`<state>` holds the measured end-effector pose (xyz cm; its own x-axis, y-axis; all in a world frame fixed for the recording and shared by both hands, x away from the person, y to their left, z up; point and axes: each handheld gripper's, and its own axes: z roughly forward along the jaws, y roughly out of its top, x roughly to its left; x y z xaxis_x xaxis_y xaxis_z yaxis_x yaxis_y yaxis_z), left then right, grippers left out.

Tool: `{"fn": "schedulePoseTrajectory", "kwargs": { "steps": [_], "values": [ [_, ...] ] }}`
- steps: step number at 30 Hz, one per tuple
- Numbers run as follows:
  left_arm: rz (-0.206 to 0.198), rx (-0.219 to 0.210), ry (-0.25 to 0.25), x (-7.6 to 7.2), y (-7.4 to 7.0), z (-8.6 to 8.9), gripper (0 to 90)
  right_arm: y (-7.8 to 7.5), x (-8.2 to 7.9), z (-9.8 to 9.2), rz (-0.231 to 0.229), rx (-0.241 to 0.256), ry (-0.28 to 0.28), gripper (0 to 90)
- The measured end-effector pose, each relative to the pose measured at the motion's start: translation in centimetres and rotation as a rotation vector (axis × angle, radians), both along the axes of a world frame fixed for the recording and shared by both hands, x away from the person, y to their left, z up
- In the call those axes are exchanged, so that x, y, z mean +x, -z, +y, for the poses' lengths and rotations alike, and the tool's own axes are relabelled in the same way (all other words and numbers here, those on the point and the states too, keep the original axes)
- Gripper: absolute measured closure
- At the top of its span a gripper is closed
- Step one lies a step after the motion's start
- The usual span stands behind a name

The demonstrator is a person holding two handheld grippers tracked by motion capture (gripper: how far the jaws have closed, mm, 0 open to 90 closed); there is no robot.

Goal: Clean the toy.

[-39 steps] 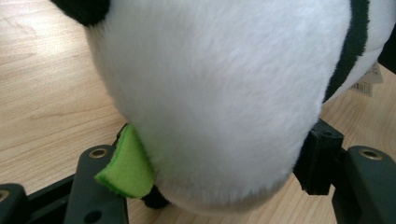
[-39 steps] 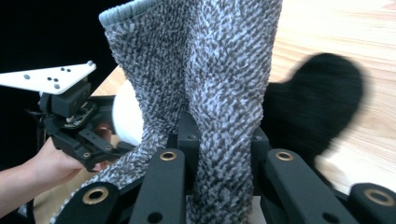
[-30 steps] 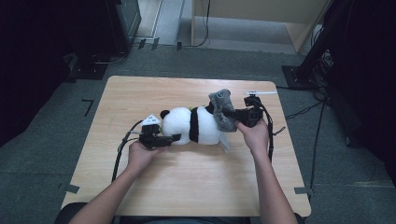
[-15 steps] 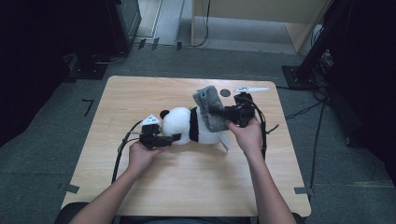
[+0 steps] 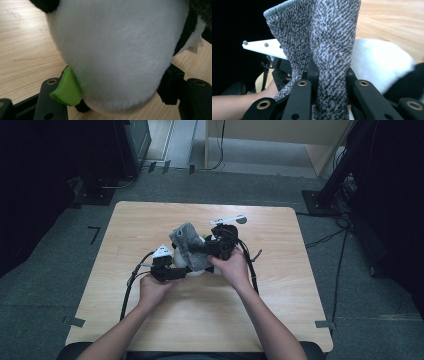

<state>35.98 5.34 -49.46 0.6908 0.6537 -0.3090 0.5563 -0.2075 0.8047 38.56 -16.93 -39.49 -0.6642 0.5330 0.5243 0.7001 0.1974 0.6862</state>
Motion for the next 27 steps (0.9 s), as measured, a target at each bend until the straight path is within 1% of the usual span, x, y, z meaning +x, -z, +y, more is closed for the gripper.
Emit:
{"fn": "schedulePoseTrajectory", "kwargs": {
  "steps": [1,3,5,7,9,10,12,13,14,16,17,20,22,27],
  "values": [
    [-0.002,-0.001,-0.002,-0.1,0.0,0.0,34.7,0.2,0.1,0.2,-0.002,-0.009,-0.002,77.0],
    [-0.006,0.006,-0.001,-0.1,0.0,-0.1,34.6,0.8,0.2,0.7,0.009,-0.027,-0.007,76.9],
    [0.007,0.001,-0.004,0.0,0.1,0.0,34.6,1.4,0.4,0.6,0.014,-0.032,0.003,77.0],
    [0.013,-0.003,-0.009,0.0,0.1,0.0,34.7,1.7,0.7,0.2,0.011,-0.041,0.014,76.9],
    [0.02,-0.005,-0.009,0.1,0.1,0.0,34.8,1.8,0.9,-0.3,0.009,-0.046,0.027,76.9],
    [0.027,-0.008,-0.011,0.1,0.1,0.1,34.8,1.7,1.0,-0.6,0.005,-0.057,0.034,76.9],
    [0.06,-0.013,-0.019,0.3,-0.1,0.1,35.4,1.6,1.1,-1.4,-0.015,-0.086,0.067,76.8],
    [0.064,-0.012,-0.015,0.4,-0.2,0.2,35.9,1.6,1.2,-1.9,-0.014,-0.094,0.079,76.8],
    [0.063,-0.011,-0.013,0.5,-0.2,0.2,36.3,1.6,1.3,-2.4,-0.01,-0.095,0.089,77.1],
    [0.057,-0.003,-0.005,0.5,-0.4,0.1,37.1,1.7,1.5,-3.3,0.008,-0.073,0.096,77.5],
    [0.059,0.0,-0.001,0.6,-0.5,0.1,37.5,1.7,1.5,-3.5,0.013,-0.071,0.098,77.6],
    [0.067,0.003,0.008,0.9,-0.6,0.2,38.3,1.3,1.4,-4.3,-0.005,-0.086,0.109,77.8],
    [0.072,0.006,0.015,1.1,-0.7,0.3,38.5,1.1,1.3,-4.8,-0.015,-0.088,0.115,77.9],
    [0.101,-0.002,0.033,1.7,-0.8,0.5,38.7,0.8,1.3,-7.0,-0.003,-0.057,0.16,77.9]
  ]
}}
